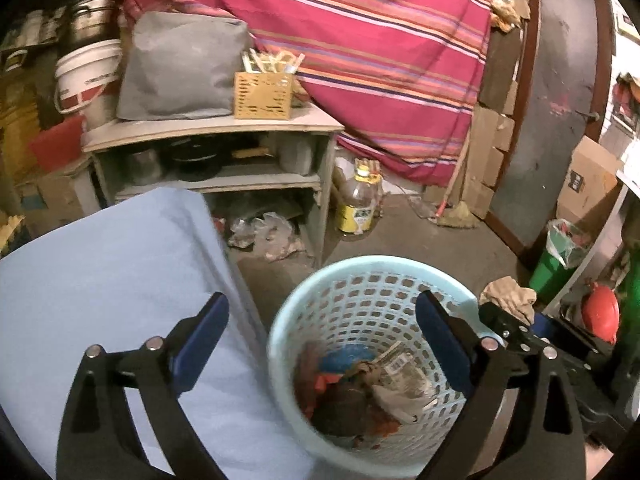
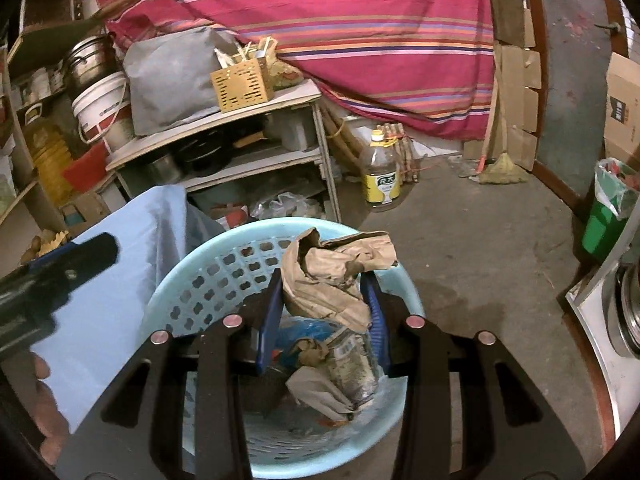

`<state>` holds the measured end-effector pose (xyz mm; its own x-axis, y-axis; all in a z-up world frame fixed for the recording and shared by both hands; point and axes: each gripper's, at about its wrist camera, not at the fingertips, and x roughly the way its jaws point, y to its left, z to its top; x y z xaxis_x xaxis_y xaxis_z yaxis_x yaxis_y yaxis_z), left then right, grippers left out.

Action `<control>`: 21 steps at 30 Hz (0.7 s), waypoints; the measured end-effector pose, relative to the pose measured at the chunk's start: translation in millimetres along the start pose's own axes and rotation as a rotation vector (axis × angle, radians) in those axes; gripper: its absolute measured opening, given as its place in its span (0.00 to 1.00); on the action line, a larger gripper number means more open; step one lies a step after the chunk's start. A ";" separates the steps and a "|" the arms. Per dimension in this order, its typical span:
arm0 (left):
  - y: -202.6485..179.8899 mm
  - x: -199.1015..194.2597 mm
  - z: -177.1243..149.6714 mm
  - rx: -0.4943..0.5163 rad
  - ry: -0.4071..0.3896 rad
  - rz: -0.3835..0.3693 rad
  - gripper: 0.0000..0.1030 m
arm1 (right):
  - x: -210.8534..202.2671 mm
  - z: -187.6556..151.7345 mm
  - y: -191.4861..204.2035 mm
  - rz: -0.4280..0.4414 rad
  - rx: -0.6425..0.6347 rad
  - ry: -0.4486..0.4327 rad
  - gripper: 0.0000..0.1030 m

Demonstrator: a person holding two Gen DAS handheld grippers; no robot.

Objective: Collect trash

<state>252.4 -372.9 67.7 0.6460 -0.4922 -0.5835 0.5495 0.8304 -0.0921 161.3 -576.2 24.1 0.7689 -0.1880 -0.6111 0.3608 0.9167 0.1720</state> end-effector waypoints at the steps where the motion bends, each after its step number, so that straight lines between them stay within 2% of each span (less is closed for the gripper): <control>1: 5.0 -5.0 -1.6 -0.007 -0.009 0.015 0.94 | 1.3 -0.1 3.3 0.003 -0.009 0.002 0.38; 5: 27.5 -26.3 -8.0 -0.033 -0.037 0.087 0.94 | 10.2 -0.2 21.8 0.017 -0.042 0.014 0.41; 6: 34.5 -33.0 -9.5 -0.040 -0.044 0.099 0.95 | 11.7 -0.1 25.4 0.018 -0.043 0.016 0.48; 7: 39.2 -38.3 -10.7 -0.045 -0.051 0.109 0.95 | 12.0 0.1 28.7 0.008 -0.046 0.014 0.70; 8: 44.8 -45.3 -12.2 -0.050 -0.062 0.119 0.95 | 11.2 0.8 31.0 -0.001 -0.050 0.009 0.80; 12: 66.1 -71.7 -19.1 -0.078 -0.089 0.124 0.95 | 2.4 2.7 41.2 -0.023 -0.074 -0.025 0.81; 16: 81.2 -94.5 -26.6 -0.096 -0.114 0.157 0.96 | -5.6 1.1 42.7 -0.034 -0.057 -0.050 0.92; 18: 89.3 -108.6 -32.9 -0.094 -0.129 0.182 0.96 | -13.0 -0.1 45.5 -0.036 -0.043 -0.071 0.96; 21: 97.7 -127.4 -43.3 -0.090 -0.160 0.240 0.96 | -27.5 -4.0 56.9 -0.027 -0.050 -0.103 0.96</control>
<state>200.8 -217.8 98.0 0.8312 -0.3076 -0.4632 0.3259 0.9444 -0.0423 158.6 -517.4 47.6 0.8103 -0.2455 -0.5321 0.3573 0.9267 0.1166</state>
